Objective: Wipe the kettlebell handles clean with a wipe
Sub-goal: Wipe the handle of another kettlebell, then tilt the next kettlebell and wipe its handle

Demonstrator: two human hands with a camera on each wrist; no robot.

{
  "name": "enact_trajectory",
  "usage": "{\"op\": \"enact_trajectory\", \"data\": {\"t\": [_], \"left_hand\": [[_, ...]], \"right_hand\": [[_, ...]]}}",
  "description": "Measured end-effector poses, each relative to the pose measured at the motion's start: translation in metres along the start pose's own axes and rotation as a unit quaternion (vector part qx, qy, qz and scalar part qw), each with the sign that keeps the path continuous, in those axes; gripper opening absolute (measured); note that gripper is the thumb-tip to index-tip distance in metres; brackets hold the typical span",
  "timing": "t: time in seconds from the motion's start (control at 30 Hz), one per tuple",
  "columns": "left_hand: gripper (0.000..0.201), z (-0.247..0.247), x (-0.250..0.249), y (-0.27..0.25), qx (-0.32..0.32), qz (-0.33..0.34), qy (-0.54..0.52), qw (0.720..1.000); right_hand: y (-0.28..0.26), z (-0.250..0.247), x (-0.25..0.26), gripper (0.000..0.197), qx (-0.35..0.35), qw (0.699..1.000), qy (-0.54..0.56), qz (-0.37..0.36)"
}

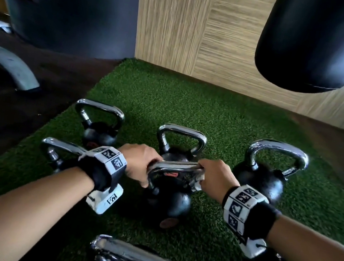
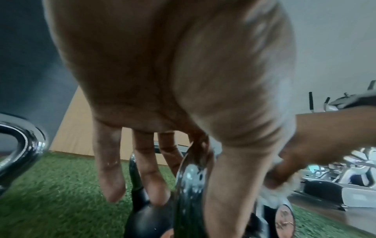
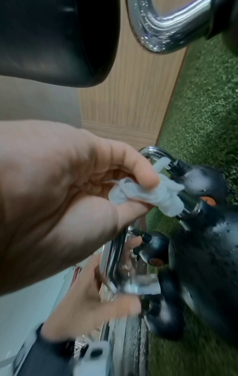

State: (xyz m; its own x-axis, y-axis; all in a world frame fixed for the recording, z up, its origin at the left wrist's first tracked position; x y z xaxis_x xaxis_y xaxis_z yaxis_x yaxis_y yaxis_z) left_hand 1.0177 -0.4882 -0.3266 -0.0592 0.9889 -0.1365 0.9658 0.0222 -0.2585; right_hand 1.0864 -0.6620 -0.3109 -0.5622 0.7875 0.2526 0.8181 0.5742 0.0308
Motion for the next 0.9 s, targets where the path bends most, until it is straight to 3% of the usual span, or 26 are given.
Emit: {"op": "enact_trajectory", "data": {"t": [0.2,0.43,0.53,0.6,0.67,0.73,0.9], "left_hand": [[0.058,-0.015,0.009,0.005,-0.057,-0.012,-0.073,0.996],[0.077,-0.017,0.009,-0.021,-0.139,0.002,-0.139,0.981],[0.100,0.000,0.009,-0.041,-0.086,-0.007,-0.133,0.987],[0.106,0.011,0.014,-0.057,-0.041,-0.021,-0.085,0.995],[0.086,0.004,0.016,-0.071,-0.052,-0.015,-0.063,0.997],[0.063,-0.008,0.008,-0.079,-0.058,0.031,-0.081,0.995],[0.048,-0.013,-0.010,-0.078,-0.018,0.114,-0.164,0.980]], "right_hand": [[-0.022,0.005,-0.009,0.021,-0.004,0.998,-0.010,0.056],[-0.027,-0.007,0.006,0.031,0.005,0.994,-0.052,0.094],[-0.039,-0.022,0.021,0.049,-0.028,0.995,-0.031,0.090],[-0.048,-0.034,0.034,0.035,-0.049,0.995,-0.006,0.083],[-0.057,-0.040,0.050,0.018,-0.028,0.997,-0.024,0.073],[-0.071,-0.048,0.064,0.015,-0.014,0.996,-0.025,0.081],[-0.112,-0.059,0.093,0.011,0.005,0.992,0.021,0.123]]}}
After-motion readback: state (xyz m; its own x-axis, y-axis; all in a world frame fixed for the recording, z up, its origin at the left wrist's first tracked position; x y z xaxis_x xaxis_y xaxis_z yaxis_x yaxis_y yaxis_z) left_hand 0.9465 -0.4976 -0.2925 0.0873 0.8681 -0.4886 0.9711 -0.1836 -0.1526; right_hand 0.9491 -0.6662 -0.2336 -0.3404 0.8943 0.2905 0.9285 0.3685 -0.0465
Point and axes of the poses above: each hand's wrist, its own y-axis towards the middle knuckle, its own z-axis out of the palm, x = y × z, the point moved 10 cm from there along y, towards the middle knuckle
